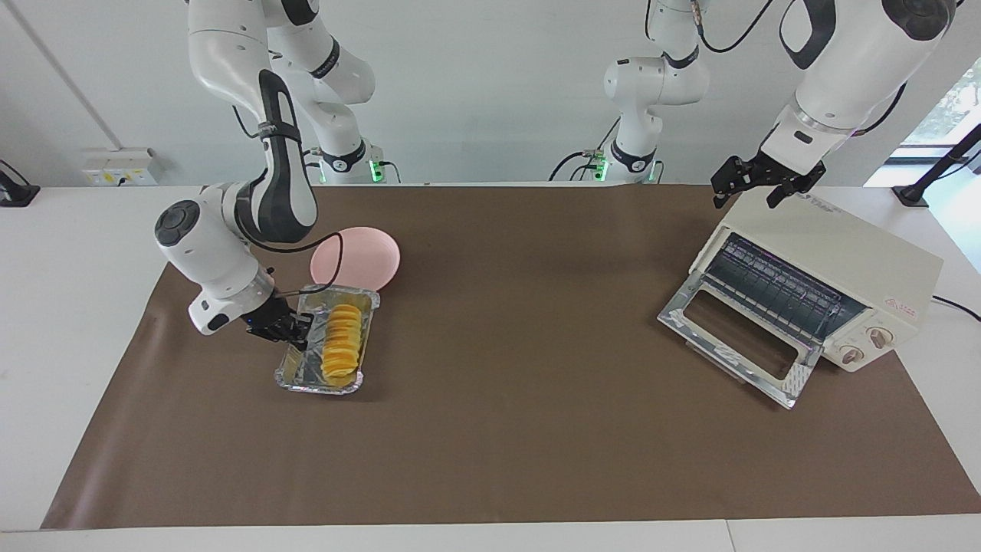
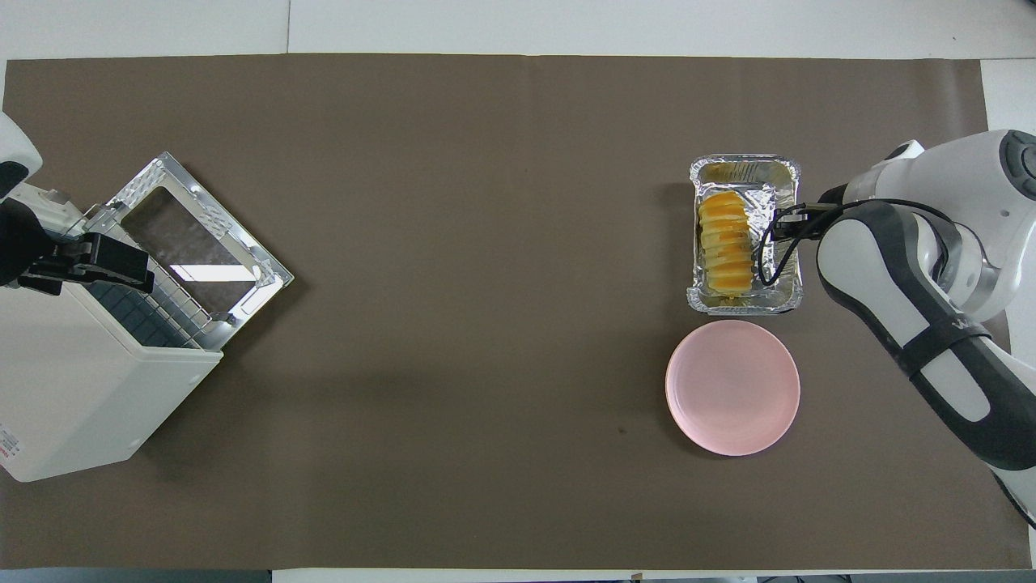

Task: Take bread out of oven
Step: 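Grasp the bread slices in the tray with the right gripper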

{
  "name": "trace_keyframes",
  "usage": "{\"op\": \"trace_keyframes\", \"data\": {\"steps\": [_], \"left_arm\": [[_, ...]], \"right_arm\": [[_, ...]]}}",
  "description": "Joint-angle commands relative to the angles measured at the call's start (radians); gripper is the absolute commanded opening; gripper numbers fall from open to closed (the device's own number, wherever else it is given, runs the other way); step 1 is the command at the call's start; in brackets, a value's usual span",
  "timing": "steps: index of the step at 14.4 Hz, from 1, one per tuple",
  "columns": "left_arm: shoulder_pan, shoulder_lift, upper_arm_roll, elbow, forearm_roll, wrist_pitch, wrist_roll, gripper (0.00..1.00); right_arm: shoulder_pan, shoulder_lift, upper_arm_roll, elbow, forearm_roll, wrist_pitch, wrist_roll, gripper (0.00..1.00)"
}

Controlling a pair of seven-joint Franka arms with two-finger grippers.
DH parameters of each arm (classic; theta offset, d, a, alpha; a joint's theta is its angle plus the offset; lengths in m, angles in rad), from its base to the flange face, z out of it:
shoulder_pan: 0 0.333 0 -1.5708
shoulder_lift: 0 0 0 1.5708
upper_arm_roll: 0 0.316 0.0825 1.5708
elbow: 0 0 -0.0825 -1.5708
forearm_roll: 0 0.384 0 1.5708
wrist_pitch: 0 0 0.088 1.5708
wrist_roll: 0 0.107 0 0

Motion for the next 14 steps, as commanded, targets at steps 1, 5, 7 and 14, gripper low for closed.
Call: {"op": "trace_keyframes", "data": {"steps": [1, 5, 7, 14], "left_arm": [[0.011, -0.016, -0.007, -0.012, -0.013, 0.01, -0.009, 1.0], [0.011, -0.016, -0.007, -0.012, -0.013, 0.01, -0.009, 1.0], [0.011, -0.016, -0.007, -0.012, -0.013, 0.01, -0.009, 1.0], [0.011, -0.016, -0.007, -0.012, -0.011, 0.01, -0.009, 1.0]], "right_arm": [[-0.011, -0.01, 0.017, -0.042, 0.024, 0.023, -0.038, 0.0], [-0.005, -0.011, 0.017, -0.051, 0.053, 0.037, -0.038, 0.0], [0.0, -0.01, 0.015, -0.045, 0.051, 0.04, -0.048, 0.37], [0.004, -0.018, 0.012, 0.004, 0.028, 0.02, -0.106, 1.0]]}}
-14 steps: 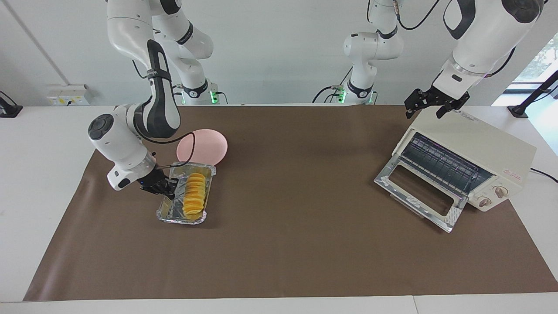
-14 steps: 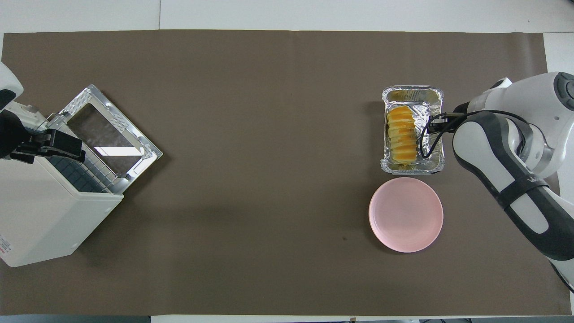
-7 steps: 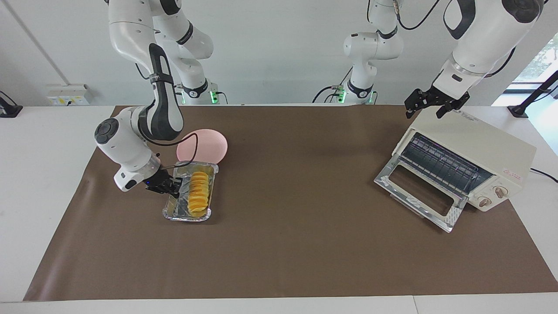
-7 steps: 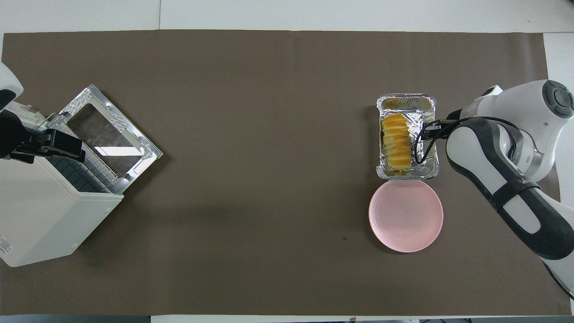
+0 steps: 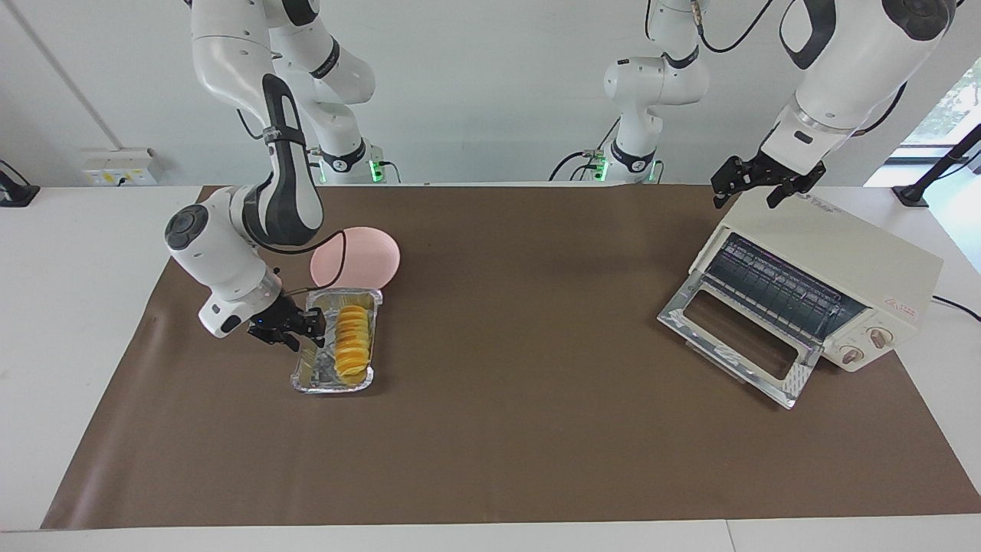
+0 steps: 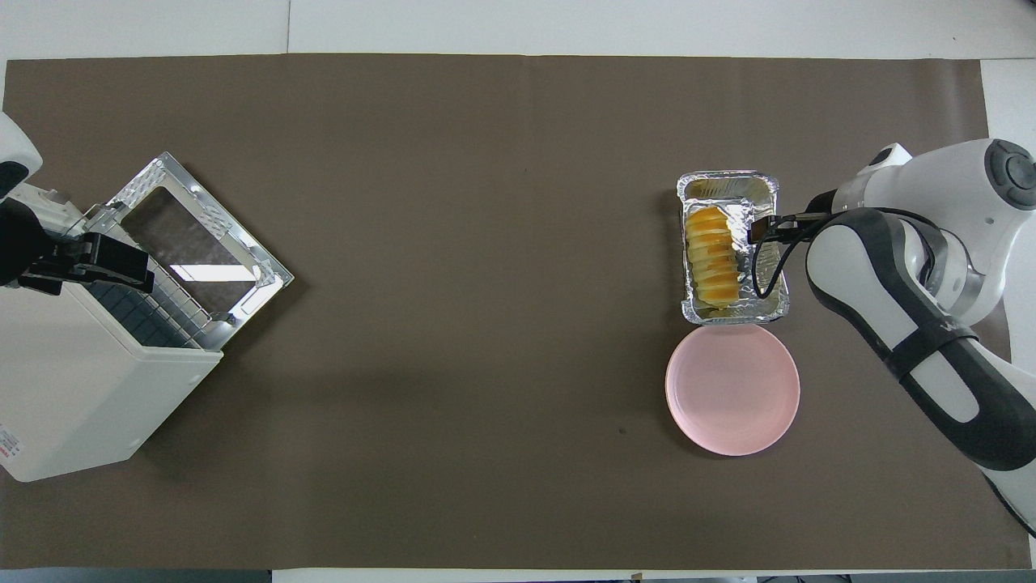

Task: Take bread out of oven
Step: 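Grasp the bread slices in the tray with the right gripper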

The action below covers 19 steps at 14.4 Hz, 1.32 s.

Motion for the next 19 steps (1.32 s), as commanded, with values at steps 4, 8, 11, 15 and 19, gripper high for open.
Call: {"op": "trace_keyframes", "data": {"steps": [4, 8, 11, 15, 19], "left_arm": [[0.011, -0.016, -0.007, -0.012, -0.011, 0.01, -0.009, 1.0], [0.011, -0.016, -0.007, -0.012, -0.013, 0.01, -0.007, 1.0], [0.011, -0.016, -0.007, -0.012, -0.013, 0.01, -0.009, 1.0], [0.011, -0.016, -0.007, -0.012, -0.013, 0.01, -0.009, 1.0], [0.011, -0.016, -0.007, -0.012, -0.011, 0.01, -0.009, 1.0]], "right_arm": [[0.028, -0.015, 0.004, 0.09, -0.146, -0.09, 0.058, 1.0], [0.109, -0.019, 0.004, 0.084, -0.163, -0.126, 0.19, 1.0], [0.128, -0.024, 0.004, 0.042, -0.163, -0.103, 0.23, 1.0], [0.128, -0.023, 0.007, -0.023, -0.16, -0.046, 0.232, 0.99], [0.128, -0.024, 0.009, -0.068, -0.157, 0.012, 0.226, 0.68]]}}
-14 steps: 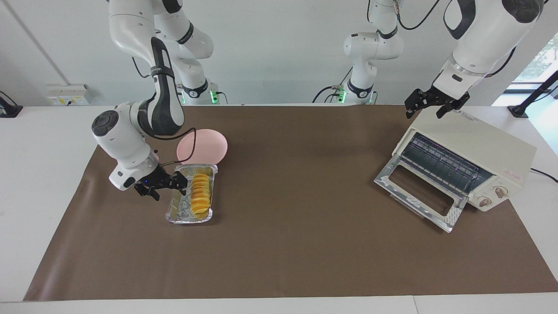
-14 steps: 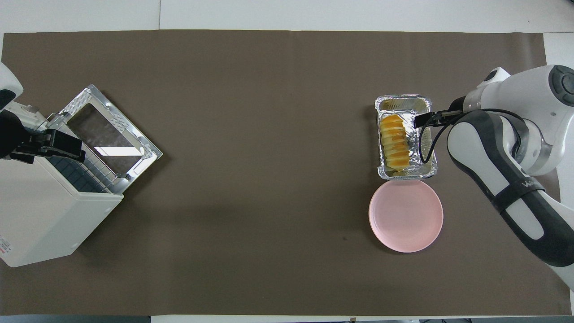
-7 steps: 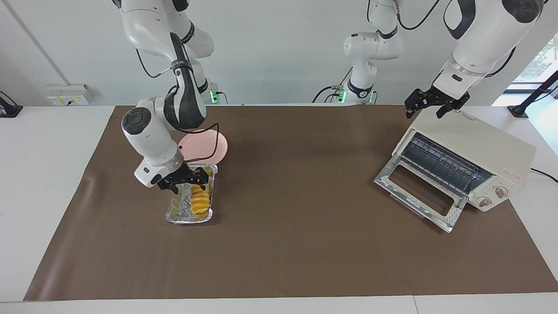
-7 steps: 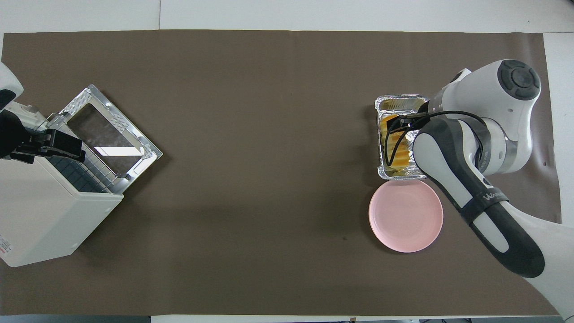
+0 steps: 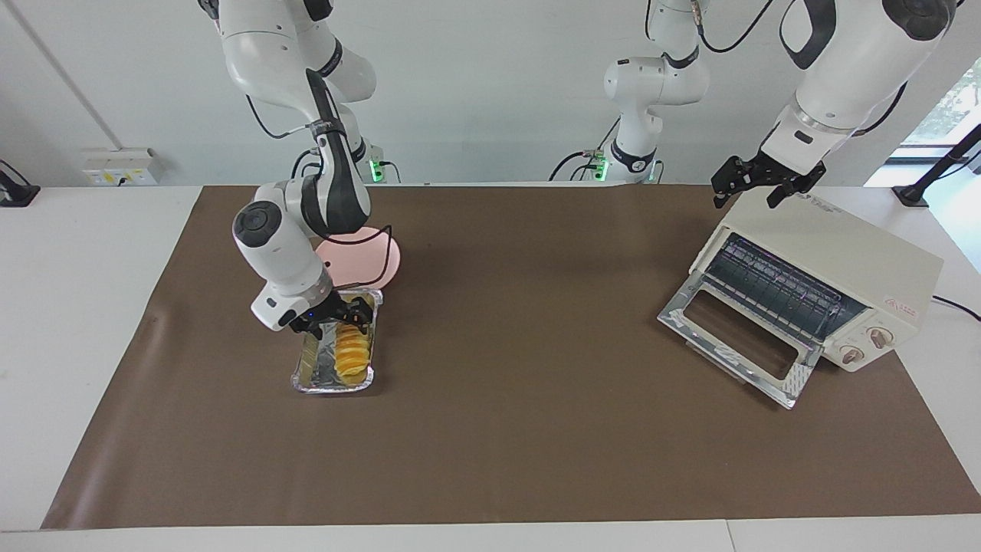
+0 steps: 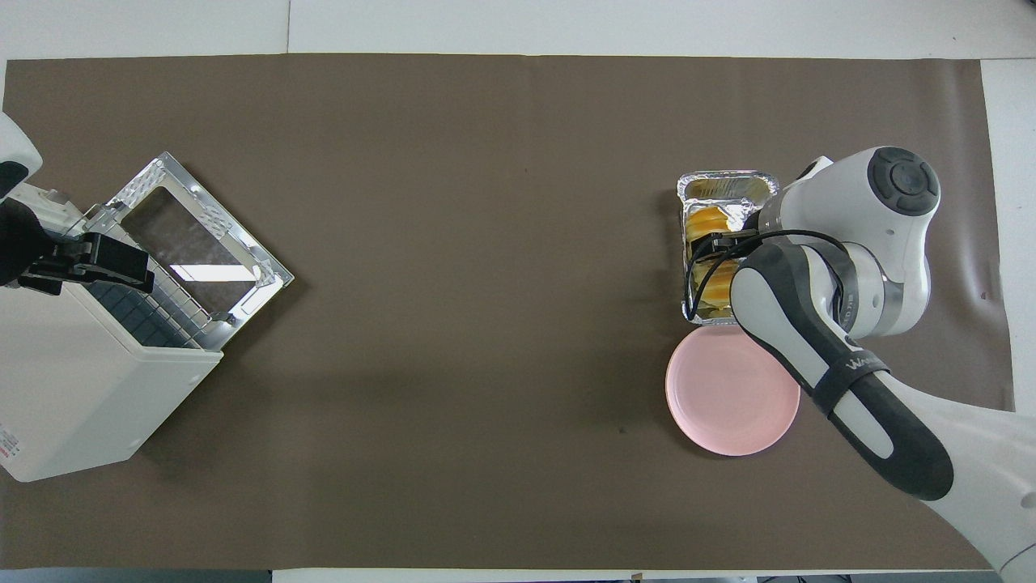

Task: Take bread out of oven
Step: 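Lift the bread slices with the right gripper onto the pink plate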

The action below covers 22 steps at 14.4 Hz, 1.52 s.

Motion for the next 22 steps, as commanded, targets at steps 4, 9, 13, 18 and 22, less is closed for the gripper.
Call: {"op": "trace_keyframes", "data": {"steps": [4, 9, 13, 18, 22], "left_arm": [[0.011, -0.016, -0.007, -0.012, -0.013, 0.01, -0.009, 1.0], [0.011, -0.016, -0.007, -0.012, -0.013, 0.01, -0.009, 1.0], [0.011, -0.016, -0.007, -0.012, -0.013, 0.01, -0.009, 1.0], [0.011, -0.016, -0.007, -0.012, -0.013, 0.01, -0.009, 1.0], [0.011, -0.016, -0.007, -0.012, -0.013, 0.01, -0.009, 1.0]], "right_arm": [[-0.009, -0.015, 0.012, -0.023, -0.013, 0.017, 0.009, 0.0], [-0.012, -0.032, 0.016, 0.056, -0.01, -0.098, 0.006, 0.0], [-0.021, -0.137, 0.015, 0.078, 0.012, -0.25, 0.02, 0.0], [-0.01, -0.301, 0.015, 0.023, 0.019, -0.481, 0.1, 0.0], [0.011, -0.436, 0.016, -0.129, 0.019, -0.575, 0.19, 0.0]]}}
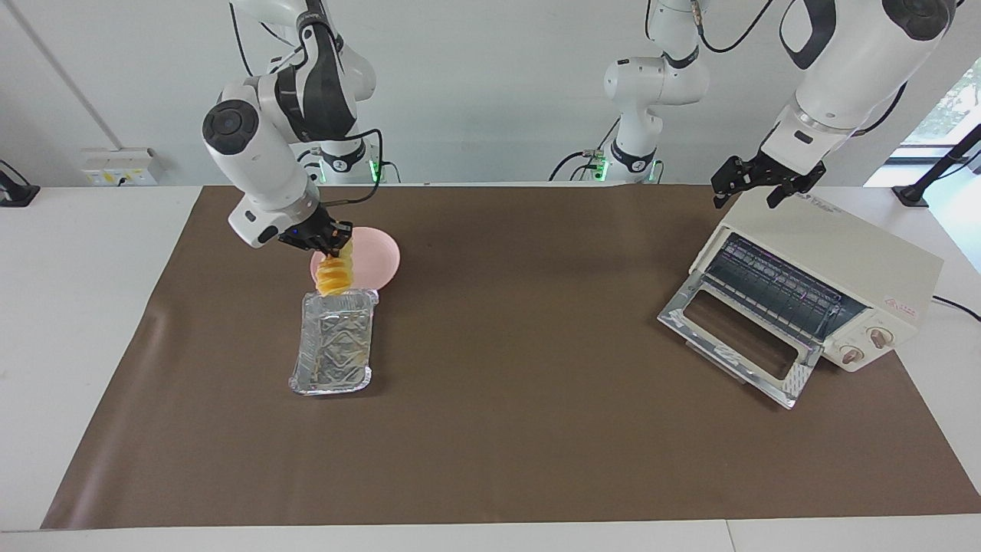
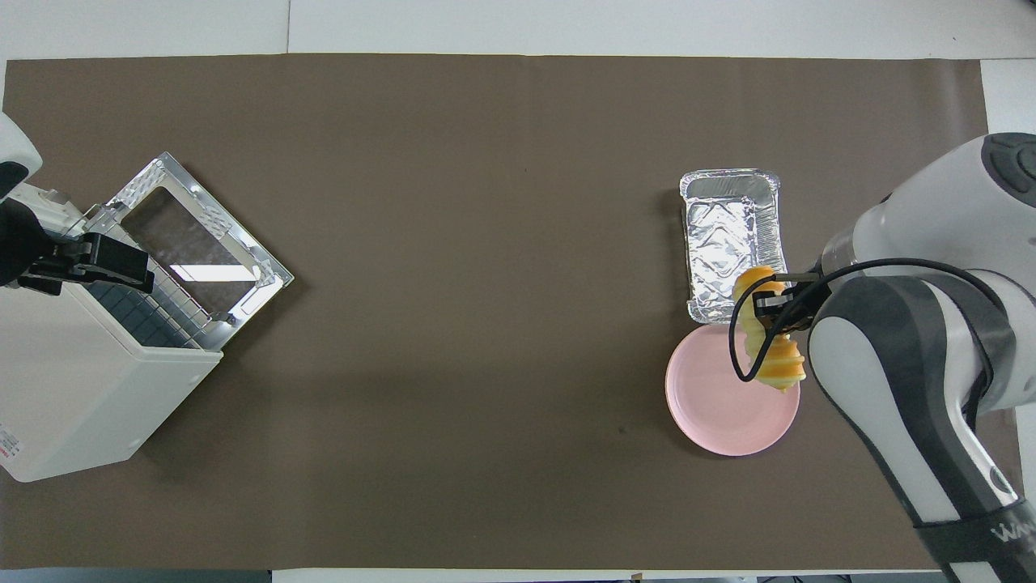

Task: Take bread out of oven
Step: 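Lift the bread slices with the right gripper onto the pink plate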

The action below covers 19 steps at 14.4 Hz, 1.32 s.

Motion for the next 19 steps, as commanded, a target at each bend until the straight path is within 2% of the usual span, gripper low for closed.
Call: {"op": "trace_keyframes", "data": {"steps": [1, 5, 9, 12, 15, 19], "left_arm": [[0.011, -0.016, -0.007, -0.012, -0.013, 0.01, -0.009, 1.0], [0.011, -0.016, -0.007, -0.012, -0.011, 0.01, -0.009, 1.0], [0.011, -0.016, -0.007, -0.012, -0.013, 0.01, -0.009, 1.0], [0.011, -0.016, -0.007, -0.012, -0.013, 0.01, -0.007, 1.0], [0.011, -0.016, -0.007, -0.012, -0.013, 0.01, -0.009, 1.0], [0.011, -0.016, -0.007, -0.012, -0.013, 0.01, -0.009, 1.0]], "right_arm": [[0.006, -0.119, 0.005, -0.169, 0.011, 0.005, 0.044, 0.0], [0.059, -0.202, 0.005, -0.344, 0.014, 0.098, 0.039, 0.0], [0.058, -0.219, 0.005, -0.419, 0.014, 0.14, 0.007, 0.0], [0.067, -0.218, 0.005, -0.505, 0.014, 0.276, 0.004, 0.0], [0.061, -0.177, 0.005, -0.528, 0.014, 0.384, -0.031, 0.0], [0.063, -0.154, 0.005, -0.527, 0.014, 0.434, -0.031, 0.0]]}}
